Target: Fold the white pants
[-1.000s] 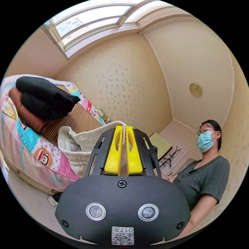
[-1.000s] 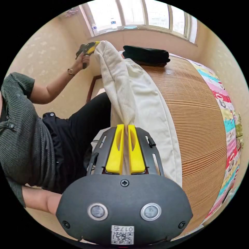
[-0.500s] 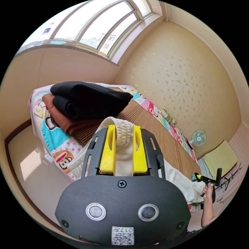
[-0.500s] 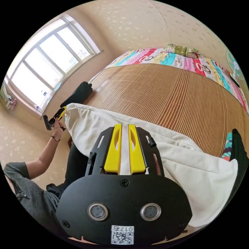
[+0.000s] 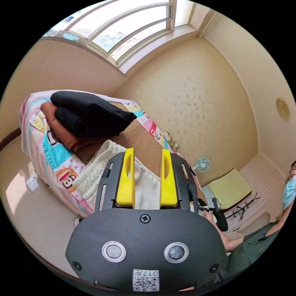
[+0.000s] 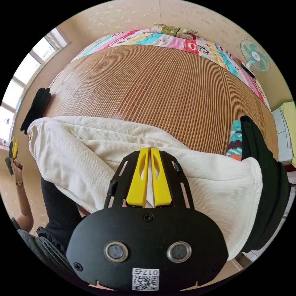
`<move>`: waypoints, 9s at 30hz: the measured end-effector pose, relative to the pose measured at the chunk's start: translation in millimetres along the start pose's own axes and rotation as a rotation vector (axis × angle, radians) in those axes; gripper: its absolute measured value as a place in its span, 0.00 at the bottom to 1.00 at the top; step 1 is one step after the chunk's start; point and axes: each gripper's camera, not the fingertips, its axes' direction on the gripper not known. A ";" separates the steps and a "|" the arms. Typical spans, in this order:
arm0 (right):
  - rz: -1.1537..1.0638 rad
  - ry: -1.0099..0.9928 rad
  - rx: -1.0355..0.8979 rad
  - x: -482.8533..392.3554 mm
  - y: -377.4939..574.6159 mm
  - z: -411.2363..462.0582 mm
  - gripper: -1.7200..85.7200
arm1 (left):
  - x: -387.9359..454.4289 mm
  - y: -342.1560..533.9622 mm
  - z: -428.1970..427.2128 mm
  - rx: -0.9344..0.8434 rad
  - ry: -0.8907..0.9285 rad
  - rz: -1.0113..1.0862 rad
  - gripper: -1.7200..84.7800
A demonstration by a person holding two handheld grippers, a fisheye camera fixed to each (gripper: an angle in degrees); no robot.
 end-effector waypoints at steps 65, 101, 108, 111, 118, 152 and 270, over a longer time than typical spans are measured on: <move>0.704 -0.390 0.737 268.2 331.5 -290.3 0.06 | 164.2 108.3 249.5 -0.159 0.159 0.367 0.06; -0.064 0.087 0.032 -19.1 193.2 -63.6 0.03 | -166.5 271.7 274.7 -0.553 0.715 -0.373 0.12; -0.042 -0.282 0.168 -88.3 201.1 -55.5 0.03 | -114.6 167.8 203.1 -0.393 0.711 0.047 0.11; -0.079 -0.455 0.140 -111.7 179.0 -46.1 0.03 | -72.5 129.7 185.1 -0.398 0.609 0.274 0.11; -0.003 -0.579 0.112 -59.3 177.4 -65.6 0.03 | 43.5 169.8 290.2 -0.545 0.677 0.487 0.12; 0.256 -0.662 0.349 240.0 231.1 -161.7 0.11 | 59.8 294.8 377.3 -0.640 0.057 0.518 0.13; -0.150 -1.670 0.014 201.3 63.0 -39.1 0.17 | -9.3 -6.2 200.6 -0.794 0.599 0.001 0.17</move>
